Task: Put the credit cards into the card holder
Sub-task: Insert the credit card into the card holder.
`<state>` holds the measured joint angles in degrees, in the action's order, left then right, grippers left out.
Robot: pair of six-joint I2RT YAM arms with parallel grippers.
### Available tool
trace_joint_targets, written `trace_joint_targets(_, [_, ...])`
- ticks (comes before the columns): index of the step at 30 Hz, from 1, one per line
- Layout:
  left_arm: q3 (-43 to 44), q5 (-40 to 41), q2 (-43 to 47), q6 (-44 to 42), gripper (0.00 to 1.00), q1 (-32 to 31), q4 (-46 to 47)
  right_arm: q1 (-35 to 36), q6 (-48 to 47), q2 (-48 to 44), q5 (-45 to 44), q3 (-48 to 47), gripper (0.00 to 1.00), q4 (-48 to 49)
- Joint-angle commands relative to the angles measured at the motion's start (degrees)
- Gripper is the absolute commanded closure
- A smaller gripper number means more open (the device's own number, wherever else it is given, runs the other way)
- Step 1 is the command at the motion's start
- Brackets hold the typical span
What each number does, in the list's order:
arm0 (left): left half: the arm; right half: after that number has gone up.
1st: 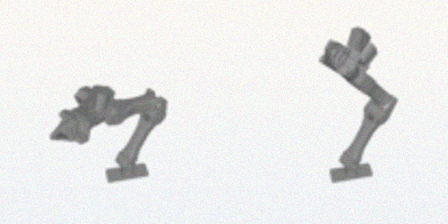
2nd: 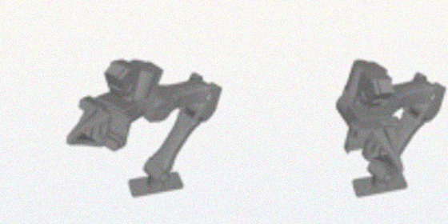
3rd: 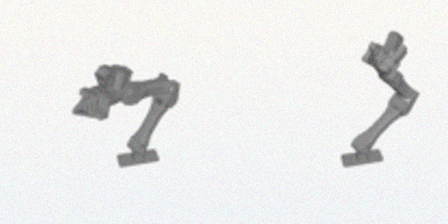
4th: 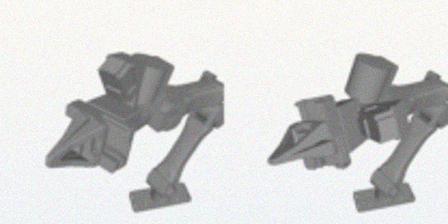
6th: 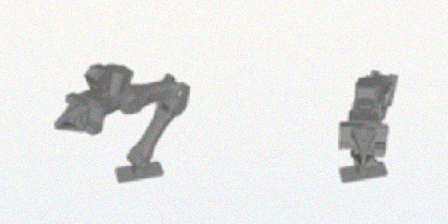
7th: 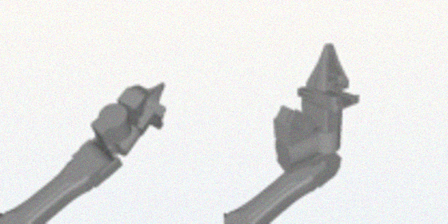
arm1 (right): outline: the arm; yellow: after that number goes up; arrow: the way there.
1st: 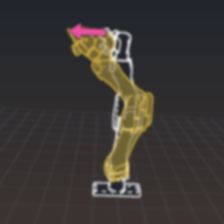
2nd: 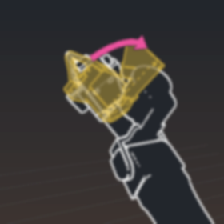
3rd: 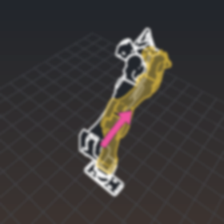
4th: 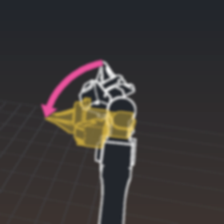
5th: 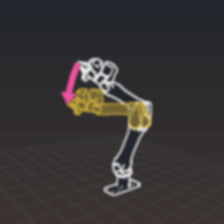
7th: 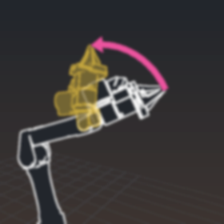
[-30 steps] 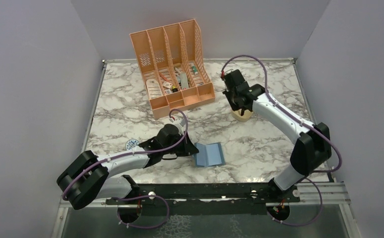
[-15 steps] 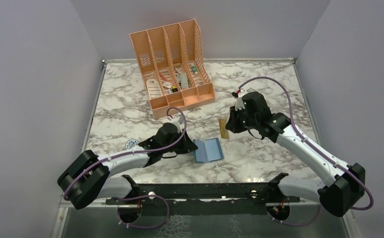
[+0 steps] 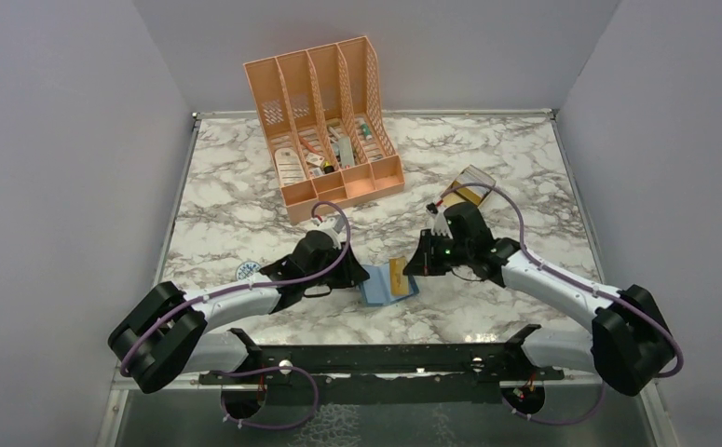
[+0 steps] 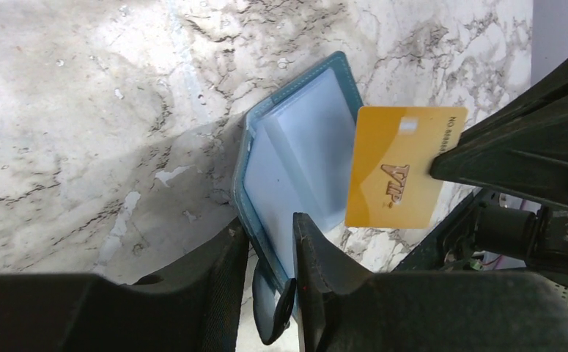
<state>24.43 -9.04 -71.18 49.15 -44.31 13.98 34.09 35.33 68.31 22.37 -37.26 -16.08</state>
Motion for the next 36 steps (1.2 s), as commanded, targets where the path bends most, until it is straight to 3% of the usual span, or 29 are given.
trace_joint_targets(1, [-0.72, 3.31, 0.60, -2.46, 0.69, 0.35, -2.31, 0.28, 2.14, 3.57, 2.74, 1.44, 0.99, 7.30])
trace_joint_targets(6, [-1.84, 4.52, 1.15, -3.09, 0.69, 0.56, -3.06, 0.28, 1.21, 5.19, -0.37, 1.28, 0.99, 5.65])
trace_joint_targets(11, [-3.02, 4.62, 1.35, -3.03, 0.77, 0.72, -2.38, 0.24, -0.86, 7.36, -2.17, 0.84, 0.99, 3.62])
trace_joint_targets(22, [-3.73, 5.26, 1.71, -3.53, 0.82, 1.07, -2.79, 0.08, -1.76, 10.23, -1.87, 0.90, 0.99, 4.30])
trace_joint_targets(26, [-3.68, 5.25, 2.78, -3.46, 0.69, 1.07, -4.00, -0.33, -2.01, 10.11, -2.16, 1.32, 0.99, 4.13])
trace_joint_targets(28, [-3.69, 5.25, 3.72, -3.38, 0.69, 1.07, -4.46, -0.46, -2.17, 10.04, -2.37, 1.56, 0.99, 4.14])
trace_joint_targets(36, [-5.20, 5.00, 4.24, -3.04, 0.94, 1.14, -2.41, -0.68, -1.73, 9.82, -0.54, 2.08, 0.99, 5.36])
